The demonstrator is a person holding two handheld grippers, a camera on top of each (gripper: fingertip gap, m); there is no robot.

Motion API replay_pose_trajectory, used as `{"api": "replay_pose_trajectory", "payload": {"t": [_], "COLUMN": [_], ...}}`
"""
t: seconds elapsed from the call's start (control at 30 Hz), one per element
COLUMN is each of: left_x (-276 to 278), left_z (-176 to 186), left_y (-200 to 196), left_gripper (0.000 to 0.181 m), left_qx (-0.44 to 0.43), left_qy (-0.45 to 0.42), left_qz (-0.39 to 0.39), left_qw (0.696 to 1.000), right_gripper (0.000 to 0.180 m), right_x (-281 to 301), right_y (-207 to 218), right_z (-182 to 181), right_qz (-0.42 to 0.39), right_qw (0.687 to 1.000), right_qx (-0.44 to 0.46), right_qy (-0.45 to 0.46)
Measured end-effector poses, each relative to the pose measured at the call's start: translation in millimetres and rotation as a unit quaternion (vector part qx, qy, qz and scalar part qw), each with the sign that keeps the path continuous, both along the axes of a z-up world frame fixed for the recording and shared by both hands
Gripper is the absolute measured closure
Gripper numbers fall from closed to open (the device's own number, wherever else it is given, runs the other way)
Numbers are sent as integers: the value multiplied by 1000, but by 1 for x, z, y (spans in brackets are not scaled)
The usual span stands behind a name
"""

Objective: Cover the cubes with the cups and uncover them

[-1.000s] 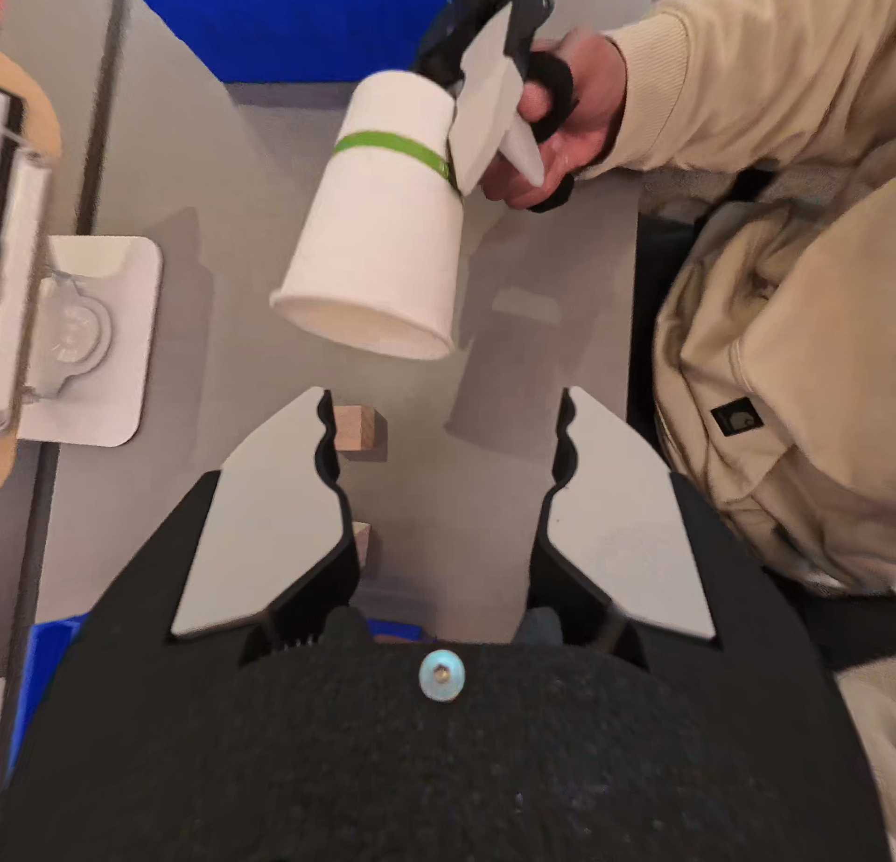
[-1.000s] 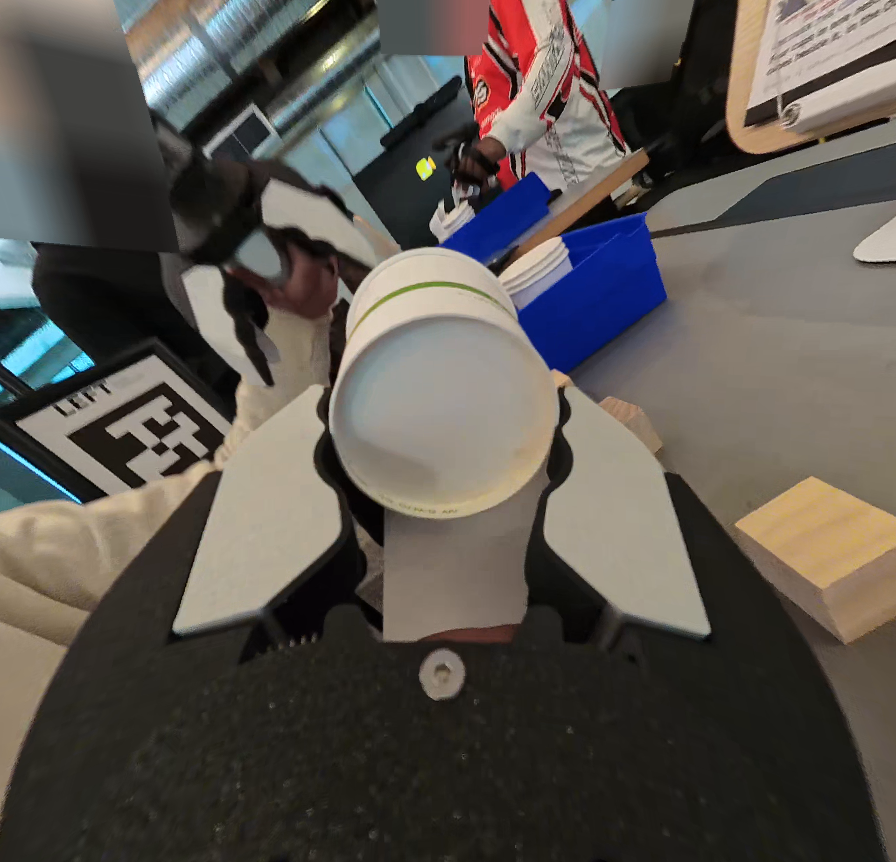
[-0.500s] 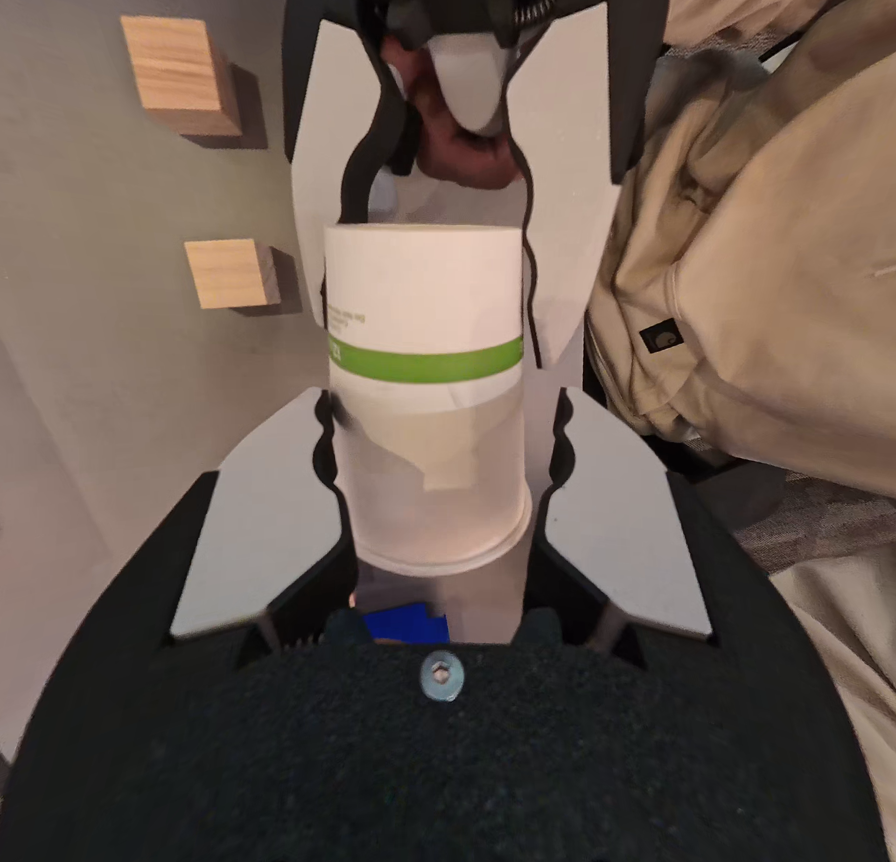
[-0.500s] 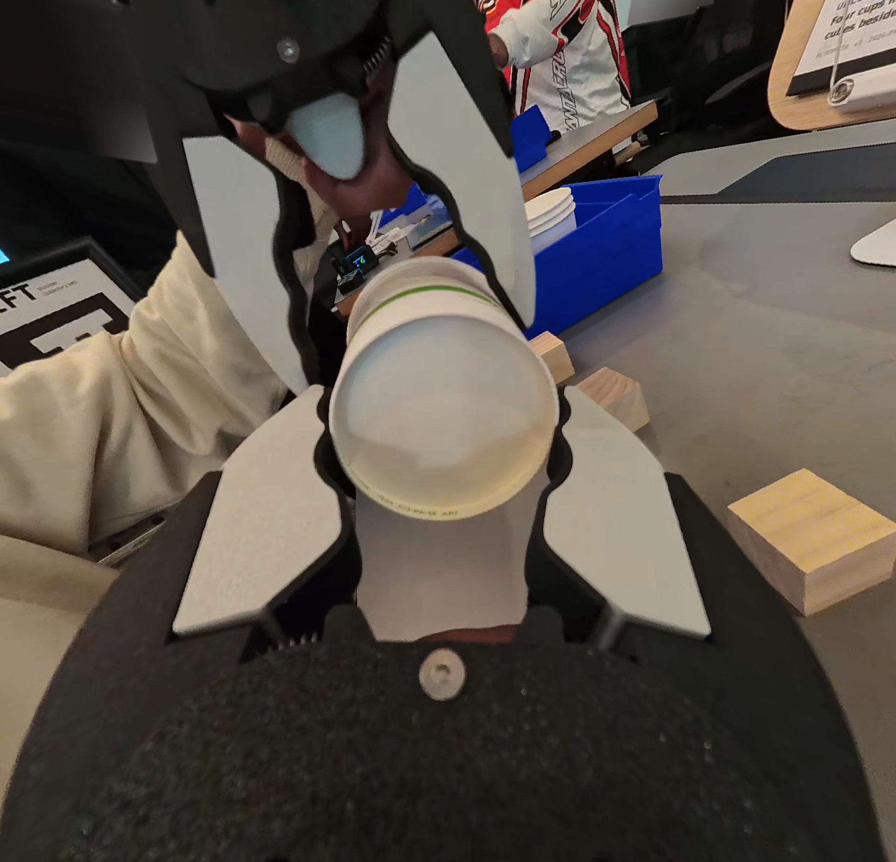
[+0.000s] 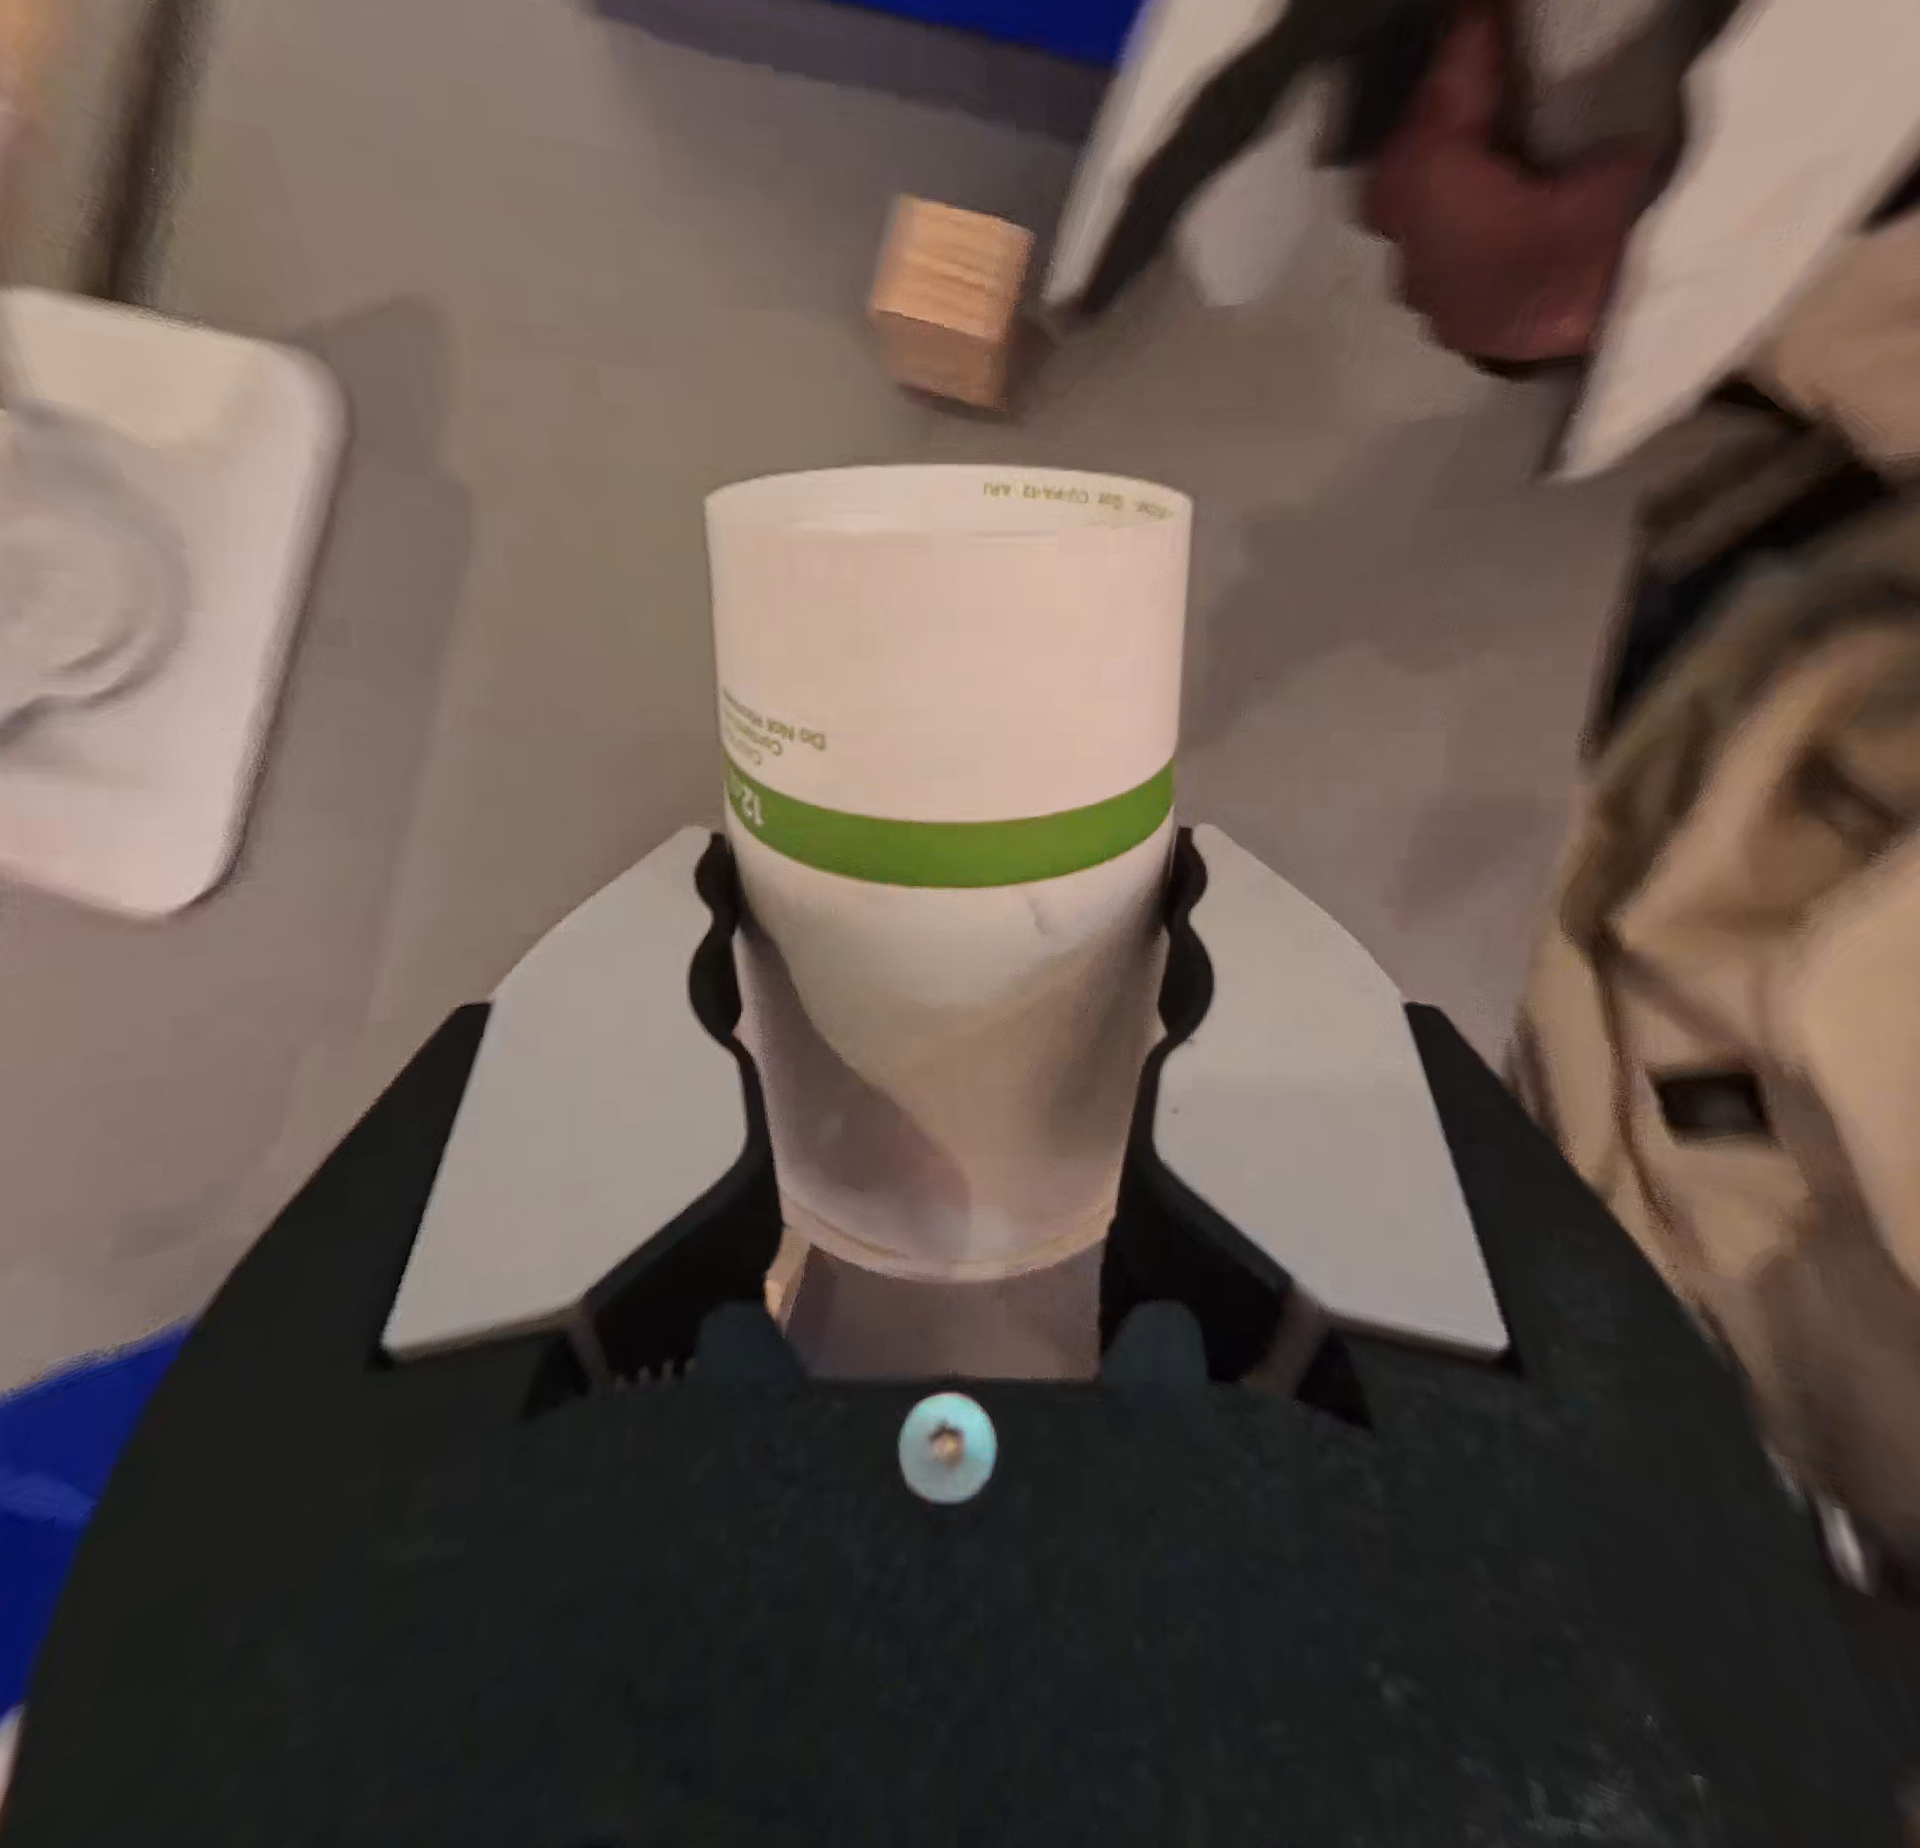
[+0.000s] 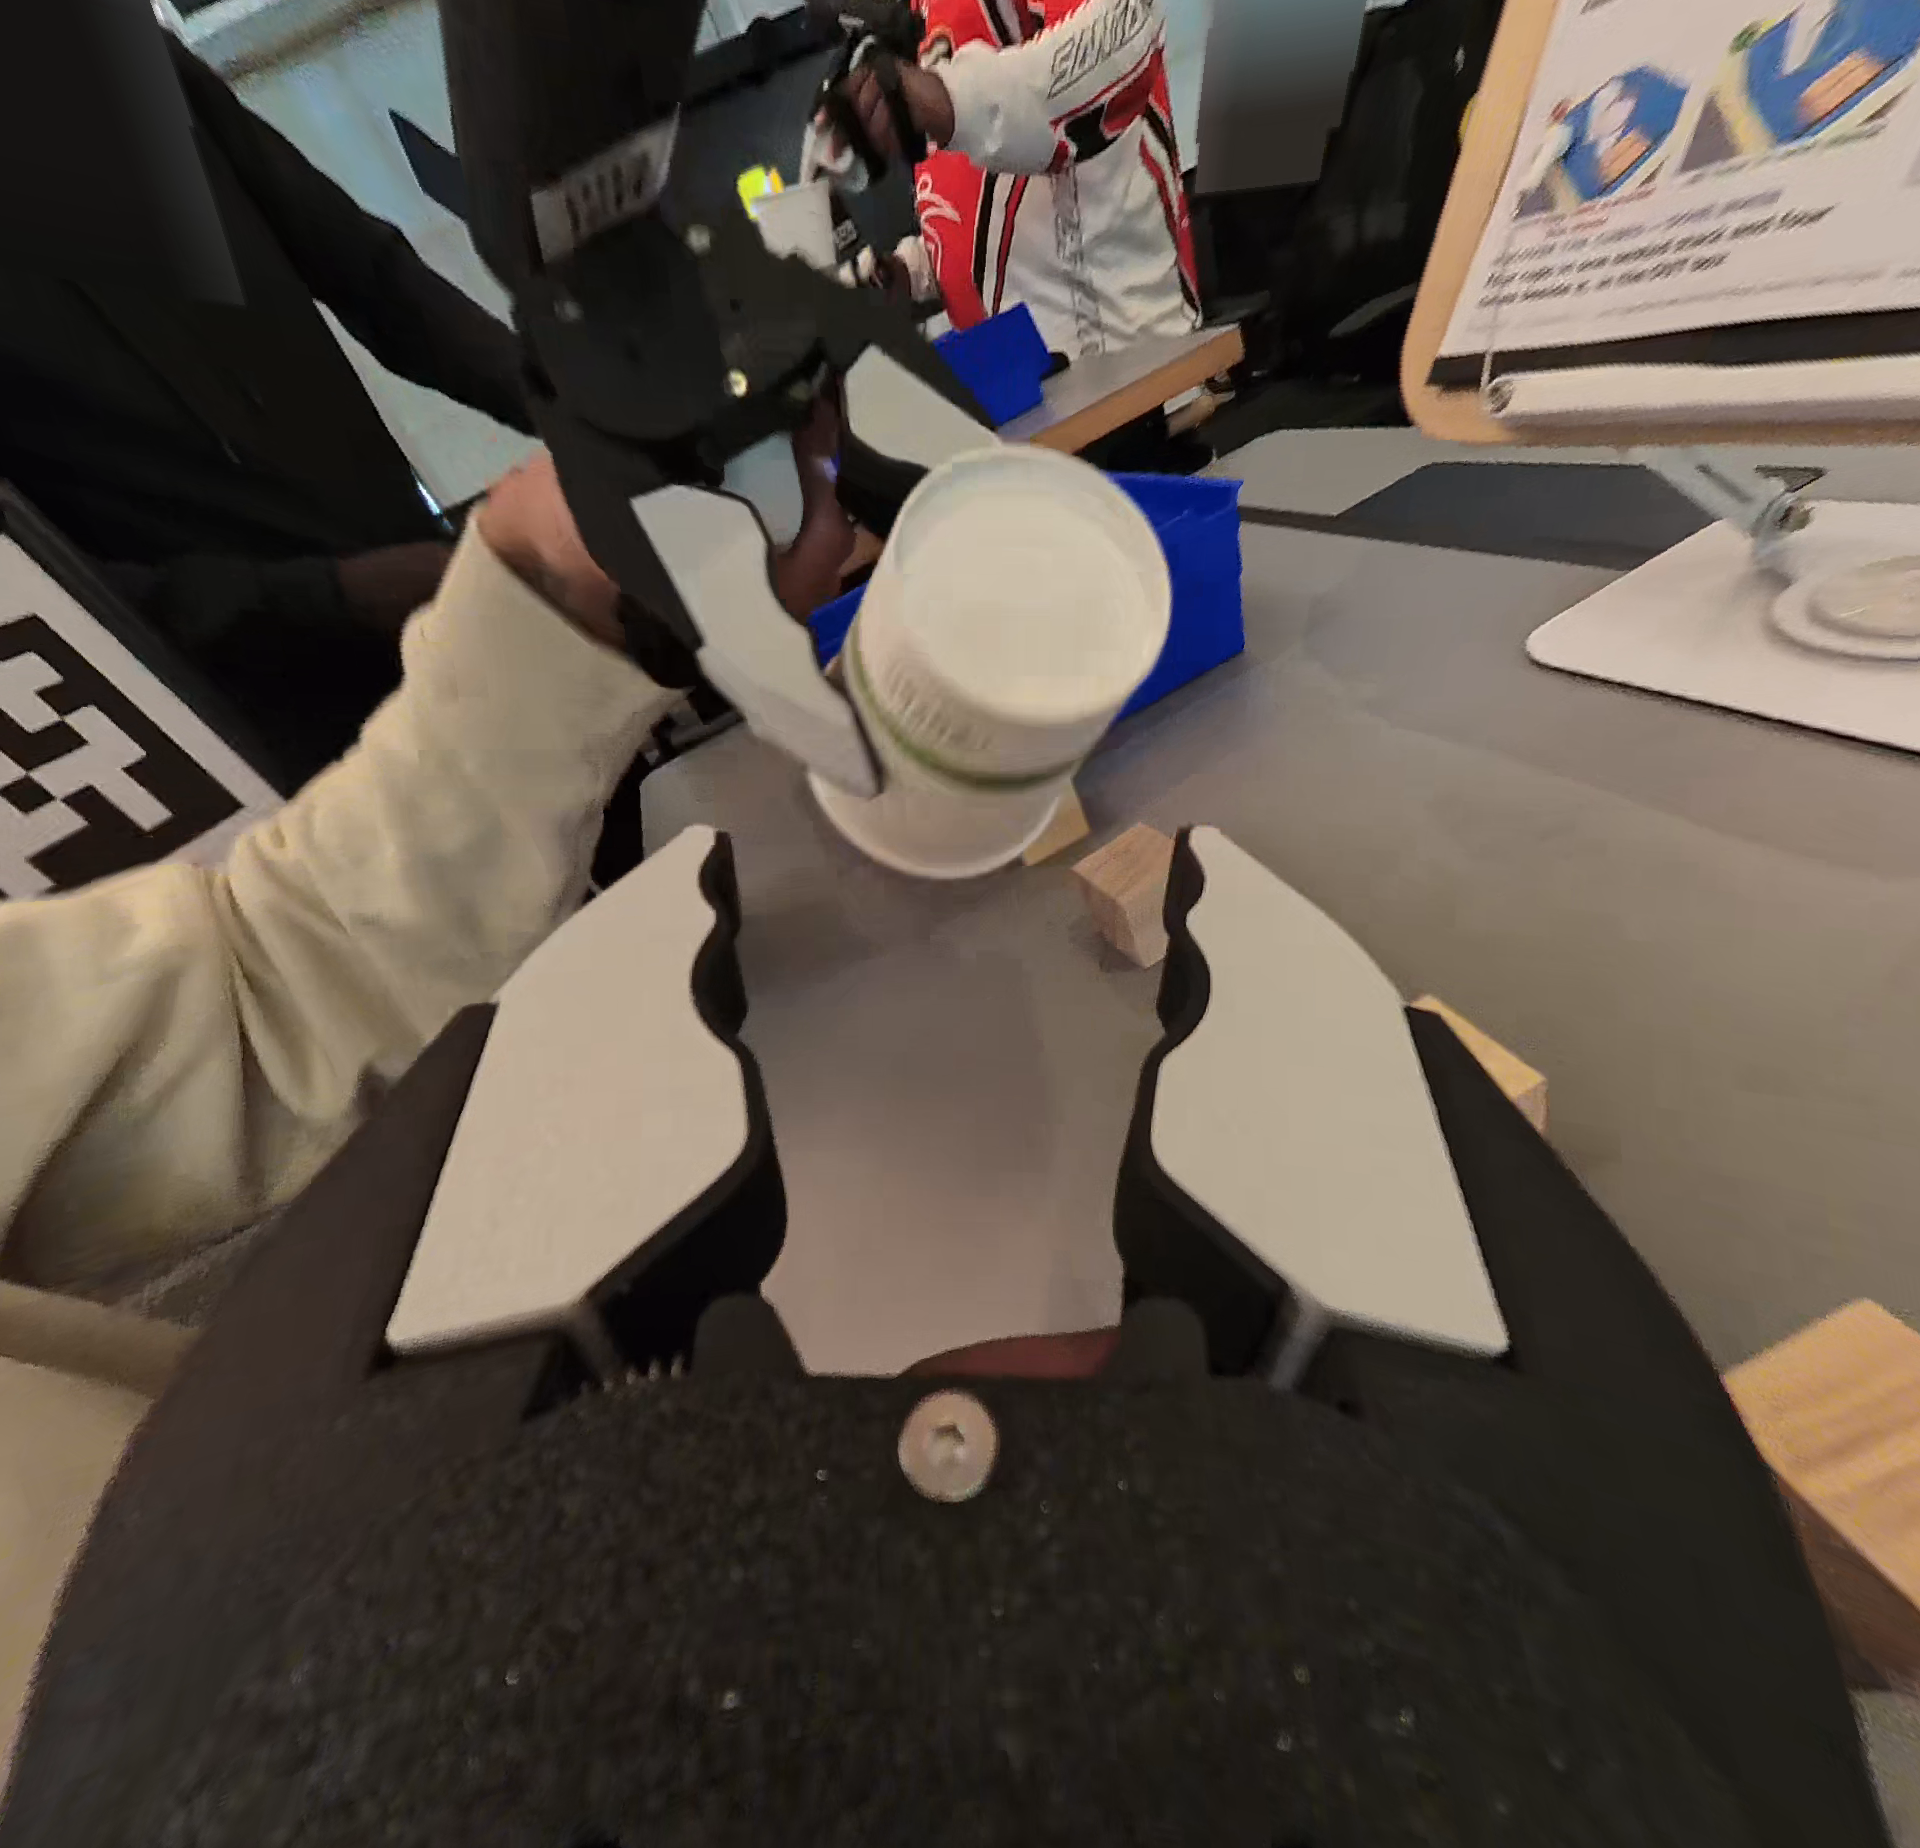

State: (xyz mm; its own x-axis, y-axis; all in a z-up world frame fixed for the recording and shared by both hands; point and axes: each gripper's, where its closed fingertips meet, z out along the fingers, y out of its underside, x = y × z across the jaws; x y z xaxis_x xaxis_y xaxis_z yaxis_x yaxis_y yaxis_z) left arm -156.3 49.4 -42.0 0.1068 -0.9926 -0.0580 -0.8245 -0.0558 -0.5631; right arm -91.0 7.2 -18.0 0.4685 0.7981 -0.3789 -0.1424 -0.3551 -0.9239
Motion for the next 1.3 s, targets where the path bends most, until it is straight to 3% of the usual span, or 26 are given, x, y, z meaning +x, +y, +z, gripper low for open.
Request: {"api": "replay_pose_trajectory", "payload": {"t": [0.07, 0.17, 0.27, 0.4, 0.6, 0.9, 1.13, 1.3], "left_x": [-20, -79, -116, -147, -154, -157, -163, -165], "left_z": [11, 6, -22, -57, -75, -102, -114, -115], "left_y": [35, 75, 84, 101, 103, 86, 74, 73], "left_gripper": [101, 101, 101, 101, 101, 100, 99, 97], "left_qx": [67, 146, 148, 156, 189, 177, 115, 123], "left_qy": [-74, -130, -154, -136, -118, -58, -85, -89], "left_qz": [135, 358, 463, 548, 580, 589, 606, 608], "left_qw": [986, 913, 860, 811, 783, 787, 782, 780], "right_gripper": [103, 104, 107, 110, 112, 113, 113, 113], "right_x": [7, 3, -10, -23, -27, -27, -28, -29], "right_y": [0, -4, -9, -13, -18, -20, -22, -24], "right_z": [6, 5, 0, -3, -3, -4, -5, -4], "right_qz": [-7, 2, 23, 44, 55, 58, 63, 66], "right_qw": [1000, 1000, 1000, 999, 998, 998, 998, 998], "right_qx": [4, 0, -4, -11, -12, -14, -18, -16], "right_qy": [8, 9, 3, 4, 5, 1, 1, -2]}}
